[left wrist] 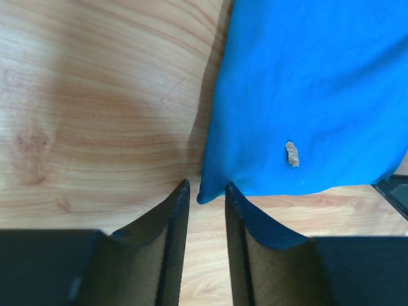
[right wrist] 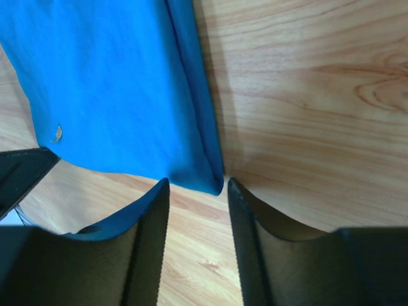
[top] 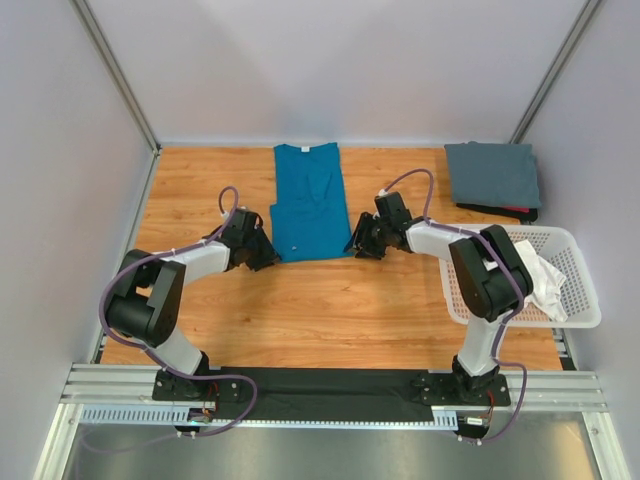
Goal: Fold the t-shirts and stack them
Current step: Fold the tshirt
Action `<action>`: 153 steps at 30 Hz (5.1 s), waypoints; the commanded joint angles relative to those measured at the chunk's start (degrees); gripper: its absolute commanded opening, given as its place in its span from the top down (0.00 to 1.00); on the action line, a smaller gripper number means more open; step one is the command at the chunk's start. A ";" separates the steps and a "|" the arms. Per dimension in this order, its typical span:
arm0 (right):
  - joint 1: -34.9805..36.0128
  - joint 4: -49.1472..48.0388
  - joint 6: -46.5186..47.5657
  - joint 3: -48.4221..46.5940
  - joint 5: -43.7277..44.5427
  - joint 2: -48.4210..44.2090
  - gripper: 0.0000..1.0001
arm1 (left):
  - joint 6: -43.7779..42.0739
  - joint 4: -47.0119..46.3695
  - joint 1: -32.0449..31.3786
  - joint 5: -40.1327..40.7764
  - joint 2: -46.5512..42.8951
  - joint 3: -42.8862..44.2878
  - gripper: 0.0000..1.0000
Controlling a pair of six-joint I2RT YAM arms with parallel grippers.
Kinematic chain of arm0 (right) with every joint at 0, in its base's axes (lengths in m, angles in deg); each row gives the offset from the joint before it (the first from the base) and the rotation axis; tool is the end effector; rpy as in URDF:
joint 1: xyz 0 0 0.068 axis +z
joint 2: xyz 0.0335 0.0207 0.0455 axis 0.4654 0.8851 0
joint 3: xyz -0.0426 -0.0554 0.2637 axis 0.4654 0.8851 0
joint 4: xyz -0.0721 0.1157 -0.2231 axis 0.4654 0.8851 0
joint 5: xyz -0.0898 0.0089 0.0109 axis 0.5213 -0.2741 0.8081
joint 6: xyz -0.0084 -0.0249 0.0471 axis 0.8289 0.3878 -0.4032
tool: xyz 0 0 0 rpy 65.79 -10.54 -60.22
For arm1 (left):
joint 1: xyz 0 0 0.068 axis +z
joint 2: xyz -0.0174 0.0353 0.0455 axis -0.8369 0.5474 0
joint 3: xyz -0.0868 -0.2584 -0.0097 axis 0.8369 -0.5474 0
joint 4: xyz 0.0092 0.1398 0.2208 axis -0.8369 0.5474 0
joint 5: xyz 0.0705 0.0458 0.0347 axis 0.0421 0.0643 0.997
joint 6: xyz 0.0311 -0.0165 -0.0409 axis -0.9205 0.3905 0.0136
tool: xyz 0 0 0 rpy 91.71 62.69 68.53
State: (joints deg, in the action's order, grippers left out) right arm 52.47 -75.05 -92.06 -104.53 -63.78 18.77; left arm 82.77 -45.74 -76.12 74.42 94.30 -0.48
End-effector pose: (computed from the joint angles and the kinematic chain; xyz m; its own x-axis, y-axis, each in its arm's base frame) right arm 0.3307 0.1638 0.1443 -0.9243 0.2730 -0.2668 0.0830 0.8260 0.5575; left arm 0.2869 -0.1040 0.1493 -0.7729 -0.5506 -0.3154 -0.3507 0.7849 -0.5108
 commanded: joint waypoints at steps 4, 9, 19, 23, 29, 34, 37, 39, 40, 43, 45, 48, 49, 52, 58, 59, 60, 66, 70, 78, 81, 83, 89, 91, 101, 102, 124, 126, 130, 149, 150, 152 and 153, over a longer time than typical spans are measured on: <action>0.41 -0.86 0.01 -1.76 0.89 3.49 0.73 | 0.54 -4.84 0.33 -0.46 1.49 -2.45 0.80; 0.32 0.63 1.67 -1.85 0.19 3.76 0.99 | -0.07 -5.63 0.24 0.42 -0.96 -5.52 1.00; 0.93 10.03 5.54 6.49 0.71 -2.21 1.00 | -1.04 3.58 -5.73 4.72 -6.33 -7.73 1.00; 1.90 11.00 5.20 12.38 1.50 -7.92 1.00 | -0.51 8.86 -8.46 4.82 -9.14 -8.52 1.00; 3.31 13.81 3.44 21.61 2.20 -18.90 1.00 | -0.34 22.04 -14.08 7.36 -17.75 -8.78 1.00; 4.53 19.26 3.70 26.71 2.38 -29.62 1.00 | 0.46 31.18 -19.52 7.10 -24.26 -8.79 1.00; 6.82 22.95 3.79 27.16 2.56 -35.25 1.00 | 0.54 36.45 -23.12 7.71 -26.63 -6.86 1.00; 8.75 25.58 3.70 26.28 2.38 -38.86 1.00 | 0.81 40.06 -24.55 7.63 -28.39 -5.88 1.00; 9.36 26.64 3.61 25.84 2.47 -40.00 0.99 | 0.98 41.38 -25.50 8.06 -29.09 -4.66 1.00; 11.56 31.03 3.44 22.86 3.87 -44.48 1.00 | 1.51 46.48 -26.30 9.47 -32.25 -1.94 1.00; 12.44 34.19 3.26 20.67 5.54 -48.00 0.99 | 1.51 49.46 -26.39 9.91 -34.89 -0.62 1.00; 12.71 36.23 2.82 18.20 8.26 -52.66 1.00 | 0.12 53.69 -26.39 12.10 -36.57 3.86 1.00; 12.62 36.23 3.17 17.32 9.92 -52.84 1.00 | -0.42 54.40 -26.39 12.98 -35.44 4.92 1.00; 12.62 36.49 4.66 12.49 13.70 -49.79 1.00 | -3.31 56.16 -26.22 17.11 -31.93 9.57 1.00; 12.10 38.25 7.83 1.77 20.48 -41.26 1.00 | -9.02 49.15 -20.51 17.21 -27.27 15.29 1.00; 11.83 37.29 8.53 0.97 20.75 -40.46 1.00 | -9.90 48.43 -19.11 17.30 -26.56 15.91 1.00; 11.66 36.59 8.97 0.36 20.75 -39.67 0.99 | -10.44 47.90 -18.58 17.38 -25.85 17.31 1.00; 9.29 32.89 10.46 -5.53 22.68 -33.69 1.00 | -13.34 43.33 -15.15 14.93 -21.19 21.97 1.00; 7.44 29.39 11.08 -8.26 22.78 -31.05 0.99 | -13.96 40.96 -13.39 13.96 -19.08 23.65 1.00; 4.63 25.16 11.17 -10.20 21.37 -25.60 0.99 | -14.66 36.13 -10.14 11.32 -14.78 24.44 1.00; 4.01 23.14 11.53 -10.89 20.66 -22.27 0.99 | -14.75 34.19 -9.08 10.71 -12.15 25.05 1.00; 3.40 21.82 11.35 -11.42 20.75 -21.21 0.99 | -14.92 33.14 -8.55 10.71 -11.35 25.84 1.00; 2.69 16.63 9.94 -13.01 22.24 -19.09 1.00 | -14.92 31.29 -7.50 10.97 -8.89 27.69 1.00; 2.43 15.75 10.29 -13.71 22.77 -17.87 0.99 | -14.84 30.76 -7.15 11.14 -7.92 28.04 1.00; 0.06 13.91 11.52 -18.54 22.07 -9.08 0.99 | -15.80 28.04 -4.69 10.35 -1.51 31.12 1.00; -0.21 13.90 11.61 -19.76 21.81 -7.59 1.00 | -15.80 27.69 -4.07 10.09 -0.02 31.55 1.00; -4.25 11.00 13.89 -38.75 14.25 17.73 0.99 | -14.48 19.51 1.47 6.49 20.99 42.36 1.00; -4.51 12.40 13.98 -42.34 13.64 19.92 0.89 | -14.48 20.29 1.99 6.14 22.66 43.68 0.93; -5.39 17.32 15.56 -48.15 11.79 21.78 0.50 | -16.41 23.28 2.35 9.29 22.50 47.81 0.61; -5.22 0.54 8.98 -34.01 -0.61 15.26 1.00 | -4.20 0.09 1.73 -5.38 14.92 33.23 1.00; -5.31 0.63 8.98 -34.54 0.00 16.32 1.00 | -3.94 -0.61 1.73 -5.47 15.81 33.32 1.00; -5.39 1.07 7.84 -35.50 0.88 19.38 1.00 | -4.11 -1.58 1.82 -3.98 18.26 33.49 1.00; -5.83 0.90 7.31 -36.38 1.06 20.36 1.00 | -4.20 -1.50 1.99 -3.54 19.14 34.19 1.00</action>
State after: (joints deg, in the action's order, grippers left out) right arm 47.09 -72.67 -82.95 -138.97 -63.52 35.08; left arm 76.95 -43.40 -74.39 70.77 111.44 33.40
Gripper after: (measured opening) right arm 0.004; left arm 0.003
